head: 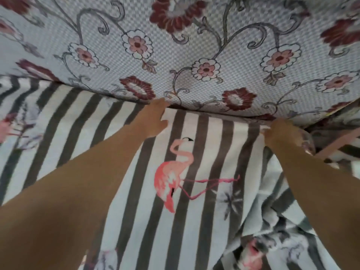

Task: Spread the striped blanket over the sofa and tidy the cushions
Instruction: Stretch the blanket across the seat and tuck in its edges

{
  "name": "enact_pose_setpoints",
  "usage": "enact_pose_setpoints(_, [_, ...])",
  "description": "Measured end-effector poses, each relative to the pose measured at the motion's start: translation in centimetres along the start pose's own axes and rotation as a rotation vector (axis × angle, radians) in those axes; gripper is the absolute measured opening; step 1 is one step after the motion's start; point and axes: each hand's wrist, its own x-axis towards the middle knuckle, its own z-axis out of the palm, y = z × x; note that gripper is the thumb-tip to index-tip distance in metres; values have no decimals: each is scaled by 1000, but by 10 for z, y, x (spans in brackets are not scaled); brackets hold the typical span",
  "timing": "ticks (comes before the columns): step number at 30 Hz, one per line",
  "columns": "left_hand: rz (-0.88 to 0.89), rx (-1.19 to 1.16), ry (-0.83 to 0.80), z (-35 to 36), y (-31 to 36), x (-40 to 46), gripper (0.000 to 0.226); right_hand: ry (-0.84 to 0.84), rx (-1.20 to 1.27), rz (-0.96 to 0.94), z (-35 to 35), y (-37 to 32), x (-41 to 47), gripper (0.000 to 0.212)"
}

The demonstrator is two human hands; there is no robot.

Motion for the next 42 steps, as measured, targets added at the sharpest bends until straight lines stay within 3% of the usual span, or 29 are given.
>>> enact_pose_setpoints(6, [-205,51,-6,9,-72,-39,53,7,63,-258,12,-37,-4,42])
enact_pose_setpoints(11, [-318,127,49,-8,-117,-35,50,-142,379,-429,10,-103,-10,26])
enact_pose_setpoints(13, [-321,153,61,-13,-127,-22,50,-203,347,-452,14,-115,-4,27])
enact_pose_setpoints(16, [-283,246,63,-11,-137,4,47,-240,176,-451,18,-120,5,46])
enact_pose_setpoints(21, [-307,328,58,4,-145,46,42,-202,18,-426,18,-118,26,26])
enact_pose_setpoints(24, [-281,383,32,10,-144,62,35,-277,-13,-277,15,-118,39,39])
enact_pose_setpoints(25, [-274,389,54,8,-143,65,32,-236,-4,-222,13,-119,42,45])
enact_pose_setpoints(27, [-271,326,206,4,-141,71,27,41,97,-108,8,-124,45,38])
enact_pose_setpoints(28, [-276,251,320,3,-139,73,25,192,169,-58,6,-127,44,31])
enact_pose_setpoints(30, [-300,51,461,5,-136,73,26,329,313,-20,13,-136,38,27])
enact_pose_setpoints(32, [-297,-57,451,17,-134,67,35,321,538,-1,29,-145,28,34])
enact_pose_setpoints(34, [-239,43,357,38,-137,59,43,304,646,-68,48,-151,17,38])
enact_pose_setpoints(36, [-172,257,291,59,-144,55,43,338,520,-225,66,-152,11,28])
enact_pose_setpoints(38, [-162,330,273,68,-149,56,43,372,324,-333,79,-150,10,28])
enact_pose_setpoints(42, [-171,363,158,61,-159,65,49,251,89,-318,77,-155,13,38])
